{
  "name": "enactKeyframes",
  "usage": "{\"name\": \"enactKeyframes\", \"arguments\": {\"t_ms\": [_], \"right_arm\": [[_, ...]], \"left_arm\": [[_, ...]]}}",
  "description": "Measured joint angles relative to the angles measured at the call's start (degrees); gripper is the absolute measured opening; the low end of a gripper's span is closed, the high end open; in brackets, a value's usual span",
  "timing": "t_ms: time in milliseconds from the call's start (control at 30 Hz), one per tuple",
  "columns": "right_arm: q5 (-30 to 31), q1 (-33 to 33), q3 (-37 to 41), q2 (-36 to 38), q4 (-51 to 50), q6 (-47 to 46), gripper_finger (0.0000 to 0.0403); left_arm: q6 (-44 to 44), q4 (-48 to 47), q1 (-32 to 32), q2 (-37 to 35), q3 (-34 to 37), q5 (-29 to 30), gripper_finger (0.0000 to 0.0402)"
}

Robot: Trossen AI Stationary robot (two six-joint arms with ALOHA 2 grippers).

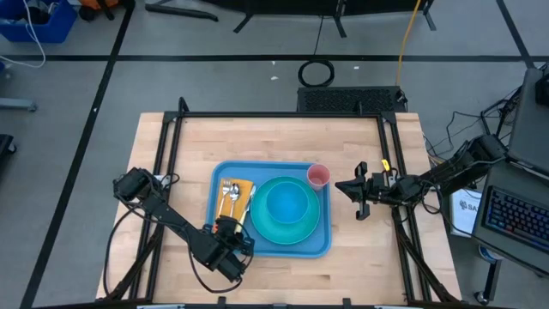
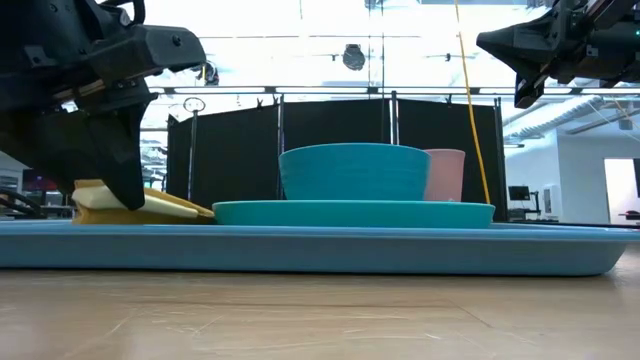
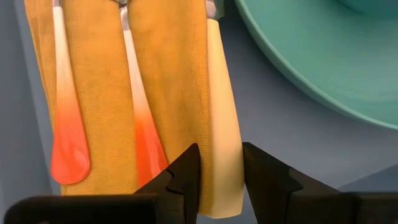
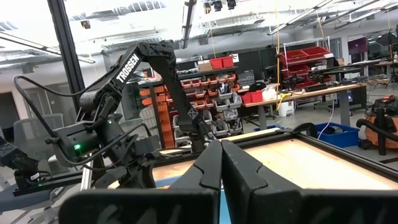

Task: Set up tray
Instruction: Adjust the yellow knife on the yellow napkin on the blue serving tray

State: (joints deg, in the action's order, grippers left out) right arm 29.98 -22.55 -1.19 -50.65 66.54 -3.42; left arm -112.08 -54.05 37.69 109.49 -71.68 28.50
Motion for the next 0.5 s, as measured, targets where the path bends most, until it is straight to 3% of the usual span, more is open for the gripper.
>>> {"name": "enactKeyframes", "arguments": {"t_ms": [500], "right_arm": [[0.0, 0.0, 0.0, 0.0, 0.0, 0.0, 0.0]], "left_arm": [[-1.3, -2.0, 0.0, -0.4, 0.0, 0.0, 0.0113]]}}
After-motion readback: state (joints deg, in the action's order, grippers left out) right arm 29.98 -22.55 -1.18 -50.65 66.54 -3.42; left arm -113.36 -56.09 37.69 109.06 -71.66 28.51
